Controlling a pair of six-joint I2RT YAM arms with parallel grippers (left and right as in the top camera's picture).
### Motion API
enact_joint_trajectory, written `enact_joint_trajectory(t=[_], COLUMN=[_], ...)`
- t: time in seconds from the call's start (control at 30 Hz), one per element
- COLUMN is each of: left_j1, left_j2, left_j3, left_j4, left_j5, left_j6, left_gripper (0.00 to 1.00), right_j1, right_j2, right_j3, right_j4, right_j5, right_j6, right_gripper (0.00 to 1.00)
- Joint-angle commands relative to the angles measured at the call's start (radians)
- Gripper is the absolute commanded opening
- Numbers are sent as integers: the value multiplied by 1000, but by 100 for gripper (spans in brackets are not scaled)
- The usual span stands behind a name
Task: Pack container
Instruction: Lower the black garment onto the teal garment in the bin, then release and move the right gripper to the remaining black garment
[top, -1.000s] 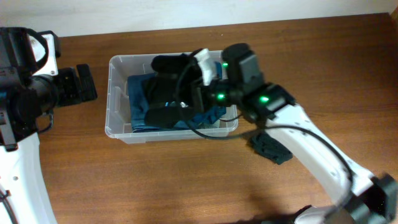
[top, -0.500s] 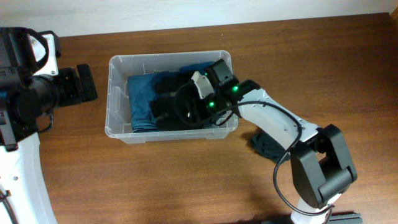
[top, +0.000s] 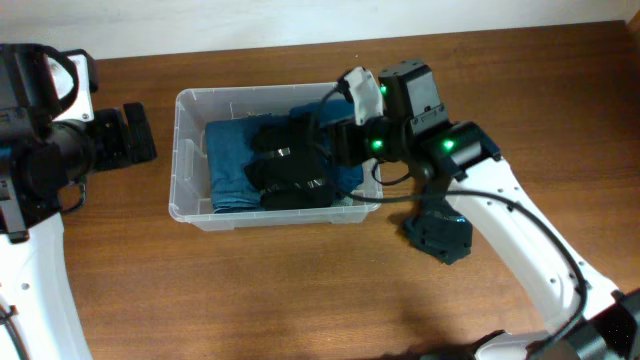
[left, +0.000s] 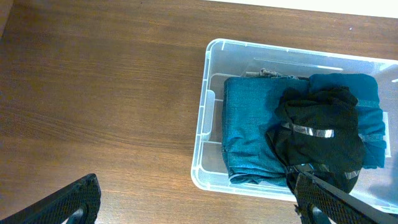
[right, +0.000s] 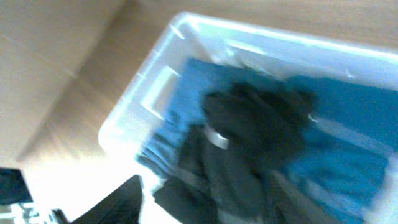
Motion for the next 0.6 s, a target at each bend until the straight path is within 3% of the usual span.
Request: enact_joint_trajectory(t=[0.0,0.13,0.2,0.43,0.57], left_j1=[1,1,1,1,1], left_j2=[3,3,3,3,3], left_j3=[1,1,1,1,1], left_j4=[0,0,0,0,0], left_j5=[-6,-6,-6,-6,-6], left_j6=[-10,-10,-10,-10,-10], left_gripper=[99,100,99,99,99], right_j1=[58,91,93,41,3], right_j2=[52,148,213,414,376], right_j3=[0,0,0,0,14], right_j4=[32,84,93,64,-25], right_j5=[23,71,118,232,202], right_j6=[-4,-4,18,53,56], right_gripper=[38,19,15,14,21])
